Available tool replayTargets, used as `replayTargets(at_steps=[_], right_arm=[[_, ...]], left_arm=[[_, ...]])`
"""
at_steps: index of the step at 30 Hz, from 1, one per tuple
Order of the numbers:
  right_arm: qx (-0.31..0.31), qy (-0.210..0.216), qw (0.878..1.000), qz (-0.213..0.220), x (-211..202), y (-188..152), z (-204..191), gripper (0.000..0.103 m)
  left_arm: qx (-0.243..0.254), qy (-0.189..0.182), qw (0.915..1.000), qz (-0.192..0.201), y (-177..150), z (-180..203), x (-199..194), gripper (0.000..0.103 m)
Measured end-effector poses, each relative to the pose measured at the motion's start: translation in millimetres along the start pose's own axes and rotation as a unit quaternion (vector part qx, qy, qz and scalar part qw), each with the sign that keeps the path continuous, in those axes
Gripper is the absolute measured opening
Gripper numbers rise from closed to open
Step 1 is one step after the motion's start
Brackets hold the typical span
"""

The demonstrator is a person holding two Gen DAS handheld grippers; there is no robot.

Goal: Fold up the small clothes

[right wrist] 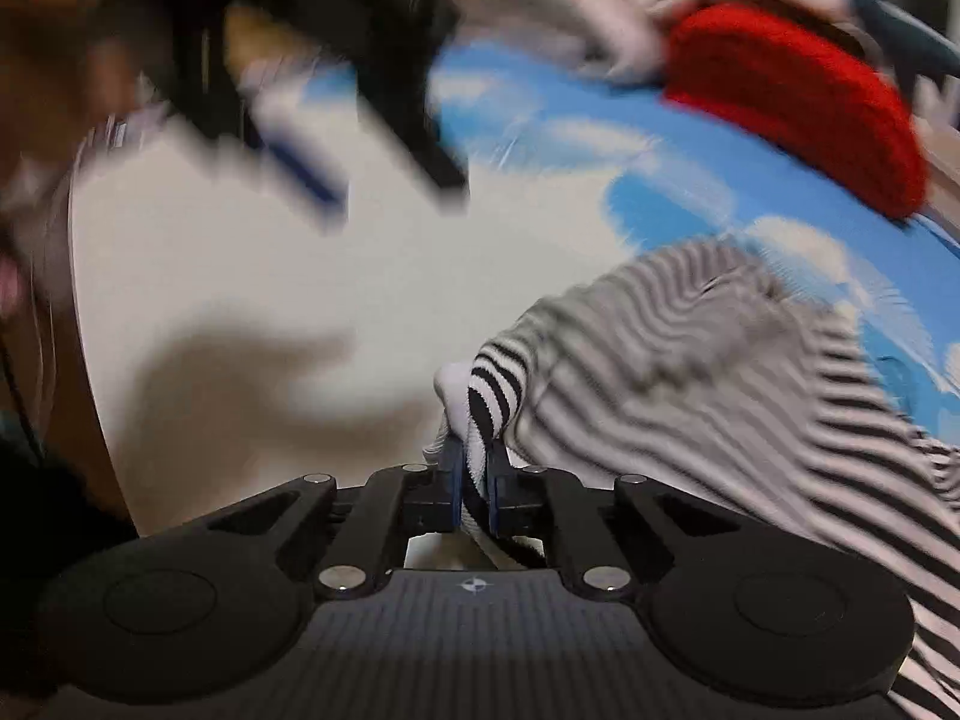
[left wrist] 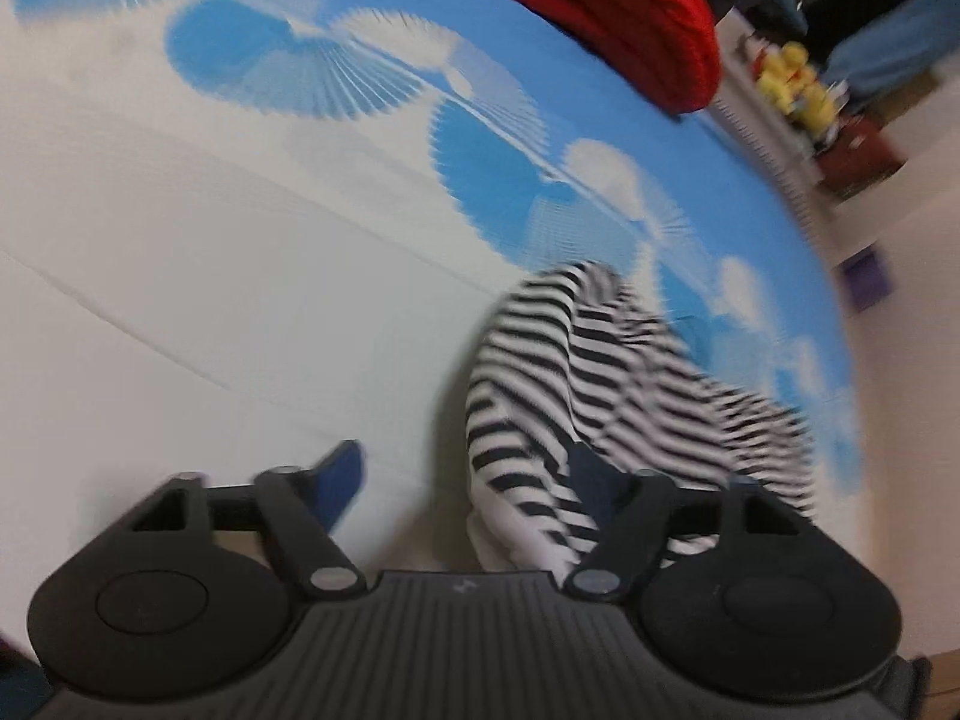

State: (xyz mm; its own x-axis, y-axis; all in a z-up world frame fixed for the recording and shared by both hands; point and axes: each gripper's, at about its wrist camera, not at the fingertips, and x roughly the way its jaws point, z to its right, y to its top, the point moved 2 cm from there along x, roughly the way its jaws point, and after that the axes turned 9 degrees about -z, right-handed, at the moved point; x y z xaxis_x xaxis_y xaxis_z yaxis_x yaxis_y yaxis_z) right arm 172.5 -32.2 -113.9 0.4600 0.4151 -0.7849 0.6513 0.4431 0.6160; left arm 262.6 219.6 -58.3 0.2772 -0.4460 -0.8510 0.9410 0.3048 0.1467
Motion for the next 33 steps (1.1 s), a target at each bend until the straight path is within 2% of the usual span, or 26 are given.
replayTargets(at_steps=[3, 6, 11, 16, 17, 18, 19, 20, 23, 25, 27, 28, 30, 33], right_arm=[[0.04, 0.017, 0.998, 0.047, -41.3, -0.3, 21.4, 0.006], [0.06, 0.027, 0.996, 0.064, -65.0, -8.1, 37.9, 0.006], [0.077, 0.04, 0.994, 0.073, -84.3, -19.1, 53.2, 0.006], [0.07, 0.046, 0.994, 0.07, -84.0, -12.9, 63.2, 0.006], [0.069, 0.049, 0.994, 0.067, -82.2, -11.7, 63.2, 0.006], [0.065, 0.052, 0.994, 0.064, -81.4, -10.5, 61.0, 0.006], [0.061, 0.056, 0.995, 0.061, -79.4, -9.2, 58.5, 0.006], [0.058, 0.06, 0.995, 0.059, -76.8, -7.4, 55.3, 0.006], [0.06, 0.084, 0.993, 0.063, -69.8, 3.7, 40.8, 0.006], [0.053, 0.113, 0.988, 0.09, -73.0, 18.0, 26.8, 0.005], [0.061, 0.149, 0.979, 0.126, -82.2, 31.0, 20.0, 0.005], [0.083, 0.176, 0.97, 0.144, -87.3, 35.7, 23.6, 0.005], [0.123, 0.193, 0.96, 0.16, -93.6, 37.3, 36.5, 0.005], [0.182, 0.17, 0.959, 0.135, -89.7, 18.4, 62.4, 0.005]], left_arm=[[-0.023, -0.059, 0.9977, -0.027, 5.7, 4.8, 31.3, 0.085], [-0.031, -0.114, 0.9917, -0.052, 17.7, 19.4, 61.9, 0.085], [-0.031, -0.136, 0.9868, -0.083, 39.6, 45.7, 103.3, 0.086], [-0.03, -0.133, 0.9847, -0.108, 52.4, 55.6, 140.4, 0.086], [-0.027, -0.13, 0.9857, -0.104, 54.4, 56.4, 144.2, 0.08], [-0.02, -0.116, 0.9886, -0.094, 56.4, 56.7, 146.3, 0.059], [-0.015, -0.106, 0.9903, -0.089, 59.4, 56.0, 147.6, 0.044], [-0.014, -0.104, 0.9909, -0.084, 60.6, 53.8, 146.7, 0.014], [-0.007, -0.107, 0.9926, -0.055, 66.5, 46.7, 118.9, 0.012], [0.008, -0.121, 0.9925, -0.018, 70.3, 46.1, 81.4, 0.012], [0.014, -0.147, 0.9887, 0.024, 72.6, 42.9, 40.5, 0.012], [0.017, -0.157, 0.9864, 0.046, 72.1, 39.6, 24.1, 0.012], [0.01, -0.133, 0.9892, 0.061, 72.3, 34.9, 16.1, 0.012], [-0.002, -0.071, 0.9969, 0.035, 74.0, 45.5, 39.0, 0.012]])
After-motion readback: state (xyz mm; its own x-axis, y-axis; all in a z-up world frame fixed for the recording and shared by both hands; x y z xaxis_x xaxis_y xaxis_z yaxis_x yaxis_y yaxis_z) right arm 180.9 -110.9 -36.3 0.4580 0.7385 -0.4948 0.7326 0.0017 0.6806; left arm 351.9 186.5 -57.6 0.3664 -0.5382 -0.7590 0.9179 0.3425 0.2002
